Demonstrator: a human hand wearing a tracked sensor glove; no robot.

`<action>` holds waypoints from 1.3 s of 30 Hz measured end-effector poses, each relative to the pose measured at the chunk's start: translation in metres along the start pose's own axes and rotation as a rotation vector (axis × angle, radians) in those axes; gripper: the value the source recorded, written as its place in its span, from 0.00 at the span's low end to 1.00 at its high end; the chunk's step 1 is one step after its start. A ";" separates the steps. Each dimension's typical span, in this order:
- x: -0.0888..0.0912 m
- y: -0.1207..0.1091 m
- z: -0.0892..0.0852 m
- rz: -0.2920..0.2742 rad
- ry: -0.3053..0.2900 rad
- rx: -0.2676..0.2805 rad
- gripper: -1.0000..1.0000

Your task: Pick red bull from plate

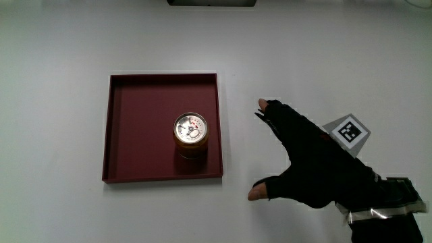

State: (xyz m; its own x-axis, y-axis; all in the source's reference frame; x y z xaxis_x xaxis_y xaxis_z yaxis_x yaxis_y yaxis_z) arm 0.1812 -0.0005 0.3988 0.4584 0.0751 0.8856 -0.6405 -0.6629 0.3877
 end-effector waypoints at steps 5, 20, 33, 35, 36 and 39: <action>0.001 0.008 -0.004 -0.065 0.004 -0.009 0.50; 0.011 0.062 -0.033 -0.119 0.099 -0.049 0.50; 0.036 0.102 -0.059 -0.085 0.138 -0.058 0.50; 0.039 0.108 -0.064 -0.083 0.114 -0.061 0.50; 0.041 0.111 -0.066 -0.079 0.115 -0.059 0.50; 0.045 0.117 -0.070 -0.079 0.106 -0.056 0.50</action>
State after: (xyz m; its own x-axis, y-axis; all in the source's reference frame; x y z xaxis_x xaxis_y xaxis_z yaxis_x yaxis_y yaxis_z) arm 0.0836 -0.0223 0.5024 0.4426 0.2058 0.8728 -0.6396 -0.6097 0.4681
